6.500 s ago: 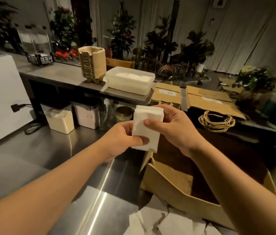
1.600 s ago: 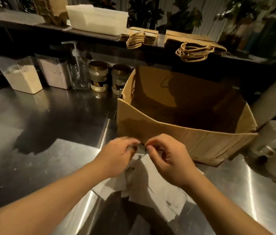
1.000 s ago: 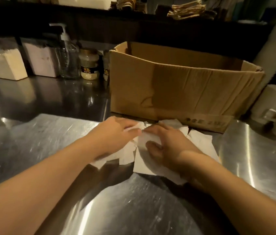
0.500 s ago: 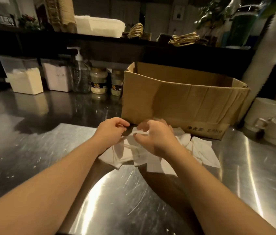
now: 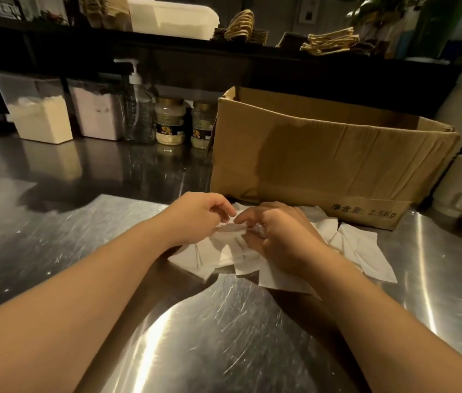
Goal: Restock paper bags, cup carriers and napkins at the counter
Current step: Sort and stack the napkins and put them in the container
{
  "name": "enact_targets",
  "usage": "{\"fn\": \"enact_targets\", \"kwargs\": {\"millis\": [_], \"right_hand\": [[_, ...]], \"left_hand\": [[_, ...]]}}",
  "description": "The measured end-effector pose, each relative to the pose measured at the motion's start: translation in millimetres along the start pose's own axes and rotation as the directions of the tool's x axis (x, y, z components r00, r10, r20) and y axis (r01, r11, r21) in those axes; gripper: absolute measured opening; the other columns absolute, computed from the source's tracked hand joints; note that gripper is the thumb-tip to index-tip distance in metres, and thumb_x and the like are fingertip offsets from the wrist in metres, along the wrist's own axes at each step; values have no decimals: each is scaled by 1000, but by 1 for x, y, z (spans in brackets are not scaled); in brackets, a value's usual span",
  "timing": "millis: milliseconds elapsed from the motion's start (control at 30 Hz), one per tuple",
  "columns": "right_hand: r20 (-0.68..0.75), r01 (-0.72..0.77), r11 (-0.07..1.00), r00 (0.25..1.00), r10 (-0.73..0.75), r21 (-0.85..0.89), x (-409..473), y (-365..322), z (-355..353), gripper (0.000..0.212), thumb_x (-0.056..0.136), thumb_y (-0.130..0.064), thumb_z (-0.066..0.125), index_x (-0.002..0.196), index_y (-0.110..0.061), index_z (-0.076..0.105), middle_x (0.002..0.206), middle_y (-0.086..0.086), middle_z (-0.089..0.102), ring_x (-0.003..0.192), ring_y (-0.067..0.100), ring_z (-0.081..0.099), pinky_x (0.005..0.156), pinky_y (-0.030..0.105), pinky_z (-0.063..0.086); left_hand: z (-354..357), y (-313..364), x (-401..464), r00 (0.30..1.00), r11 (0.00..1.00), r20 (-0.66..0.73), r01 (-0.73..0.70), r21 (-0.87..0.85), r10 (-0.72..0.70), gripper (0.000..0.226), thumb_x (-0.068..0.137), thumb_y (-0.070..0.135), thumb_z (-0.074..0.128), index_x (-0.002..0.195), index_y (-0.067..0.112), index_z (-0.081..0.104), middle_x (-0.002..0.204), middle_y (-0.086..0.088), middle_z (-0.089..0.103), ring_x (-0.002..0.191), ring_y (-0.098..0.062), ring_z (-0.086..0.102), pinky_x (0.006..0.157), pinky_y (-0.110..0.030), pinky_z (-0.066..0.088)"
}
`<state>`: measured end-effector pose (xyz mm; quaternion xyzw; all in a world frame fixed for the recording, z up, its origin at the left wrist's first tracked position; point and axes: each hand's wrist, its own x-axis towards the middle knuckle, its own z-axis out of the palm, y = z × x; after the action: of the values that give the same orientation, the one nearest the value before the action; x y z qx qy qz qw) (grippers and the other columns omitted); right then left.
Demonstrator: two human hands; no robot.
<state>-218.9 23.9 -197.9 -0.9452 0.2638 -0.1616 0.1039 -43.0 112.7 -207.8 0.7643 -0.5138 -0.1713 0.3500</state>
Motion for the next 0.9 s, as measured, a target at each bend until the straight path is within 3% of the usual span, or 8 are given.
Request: {"fn": "enact_targets", "kwargs": {"millis": [133, 300, 400, 500, 667, 767, 833, 900], "right_hand": [[-101, 25, 999, 995, -20, 48, 5, 6, 11, 10, 97, -37, 63, 101, -38, 72, 101, -17, 66, 98, 14, 57, 94, 43, 47], [-214, 52, 935, 977, 26, 350, 5, 7, 8, 13, 96, -33, 65, 84, -32, 63, 87, -16, 62, 85, 9, 59, 68, 21, 46], [-224, 78, 785, 971, 80, 615, 0, 0, 2, 10, 94, -27, 65, 87, -23, 70, 87, -6, 68, 84, 11, 65, 67, 29, 59], [-165, 75, 517, 978, 130, 853, -3, -7, -6, 17, 94, -14, 64, 78, -18, 70, 80, -3, 68, 78, 11, 64, 66, 28, 55], [-64, -3, 327, 979, 194, 945, -5, -13, -11, 28, 98, -18, 58, 72, -23, 67, 84, -1, 67, 84, 19, 58, 69, 29, 47], [-6, -50, 266, 979, 206, 963, -6, -15, -11, 22, 98, -20, 56, 78, -19, 64, 81, -3, 68, 83, 19, 61, 63, 30, 47], [18, -73, 261, 978, 209, 962, -6, -15, -10, 17, 99, -23, 58, 84, -18, 64, 80, -6, 71, 80, 16, 68, 66, 33, 51], [26, -91, 261, 970, 242, 961, -6, -15, -8, 14, 99, -25, 59, 89, -18, 65, 80, -7, 72, 80, 16, 70, 64, 32, 55]], "left_hand": [[-1, 3, 1, 993, 993, -76, -91, -74, 85, 24, 105, 30, 52, 97, 33, 74, 97, 12, 71, 96, -12, 66, 92, -37, 56], [-6, 4, 4, 986, 940, -125, -148, -308, 115, 46, 109, 42, 39, 97, 20, 78, 92, 3, 75, 89, -9, 67, 86, -34, 47], [-9, 9, 1, 990, 862, -74, -140, -487, 119, 63, 106, 55, 31, 97, 11, 75, 93, -5, 74, 92, -18, 68, 94, -40, 46], [-14, 14, -4, 984, 720, 104, -30, -693, 141, 75, 99, 69, 25, 99, 12, 74, 99, -10, 72, 94, -25, 67, 98, -48, 47], [-13, 26, -14, 935, 603, 317, 162, -781, 159, 94, 74, 84, 24, 107, 17, 81, 115, -10, 75, 106, -31, 72, 92, -45, 59], [-8, 24, -15, 916, 492, 358, 230, -840, 183, 85, 74, 88, 42, 105, 20, 81, 108, -11, 75, 99, -31, 73, 86, -45, 62], [-7, 22, -16, 889, 454, 398, 265, -851, 227, 67, 66, 74, 75, 109, 23, 80, 105, -11, 74, 95, -28, 73, 84, -44, 61], [-6, 21, -16, 886, 459, 422, 299, -837, 193, 64, 60, 58, 82, 113, 23, 76, 99, -10, 73, 90, -26, 72, 81, -41, 61]]}}
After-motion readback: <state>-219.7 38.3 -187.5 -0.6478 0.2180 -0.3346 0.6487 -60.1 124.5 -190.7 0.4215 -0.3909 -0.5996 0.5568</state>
